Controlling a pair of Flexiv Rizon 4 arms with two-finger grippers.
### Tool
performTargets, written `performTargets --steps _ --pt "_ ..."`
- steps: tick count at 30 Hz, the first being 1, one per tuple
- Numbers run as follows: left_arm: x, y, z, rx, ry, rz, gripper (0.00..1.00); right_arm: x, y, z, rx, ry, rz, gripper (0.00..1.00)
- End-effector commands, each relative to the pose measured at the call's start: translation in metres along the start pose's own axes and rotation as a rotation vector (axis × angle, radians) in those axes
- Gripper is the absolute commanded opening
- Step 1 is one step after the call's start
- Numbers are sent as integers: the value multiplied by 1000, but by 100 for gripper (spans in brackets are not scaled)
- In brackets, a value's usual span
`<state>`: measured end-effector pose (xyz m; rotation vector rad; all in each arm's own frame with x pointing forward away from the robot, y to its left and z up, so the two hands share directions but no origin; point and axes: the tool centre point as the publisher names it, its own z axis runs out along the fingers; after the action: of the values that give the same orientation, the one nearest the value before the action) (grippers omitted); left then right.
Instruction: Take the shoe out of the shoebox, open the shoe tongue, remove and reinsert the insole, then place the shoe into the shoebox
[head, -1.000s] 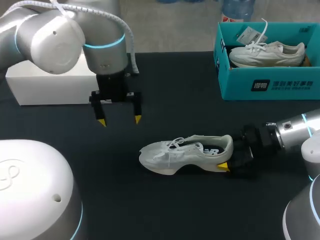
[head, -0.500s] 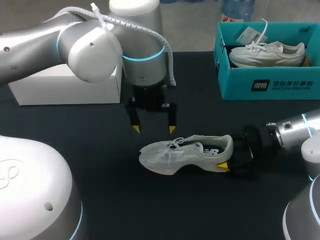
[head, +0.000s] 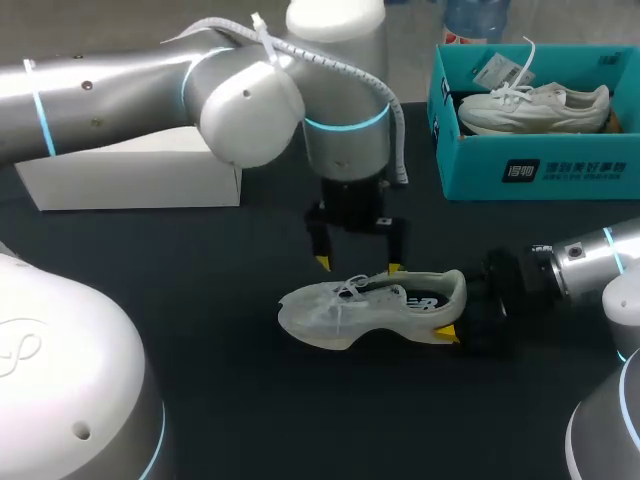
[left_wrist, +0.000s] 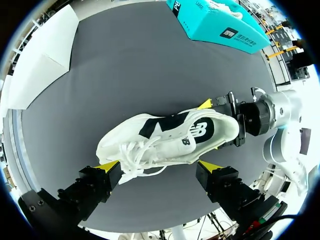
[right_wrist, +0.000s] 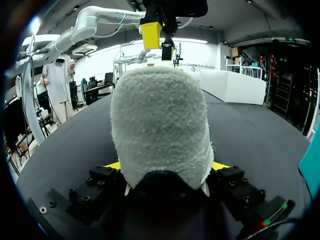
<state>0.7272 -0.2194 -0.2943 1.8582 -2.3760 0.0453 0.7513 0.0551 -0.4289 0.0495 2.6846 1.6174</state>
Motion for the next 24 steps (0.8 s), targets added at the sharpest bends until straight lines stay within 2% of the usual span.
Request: performTargets --steps 1,10,18,24 --pt "26 -10 15 -12 -19 27 100 -2 -2 2 3 -2 -1 0" --pt "41 -22 40 6 -29 73 100 -2 -2 2 3 -2 -1 0" --pt "39 -33 61 52 -96 100 100 -2 -2 2 3 -2 -1 0" --pt "32 -43 69 49 -121 97 100 -2 -2 2 3 -2 -1 0"
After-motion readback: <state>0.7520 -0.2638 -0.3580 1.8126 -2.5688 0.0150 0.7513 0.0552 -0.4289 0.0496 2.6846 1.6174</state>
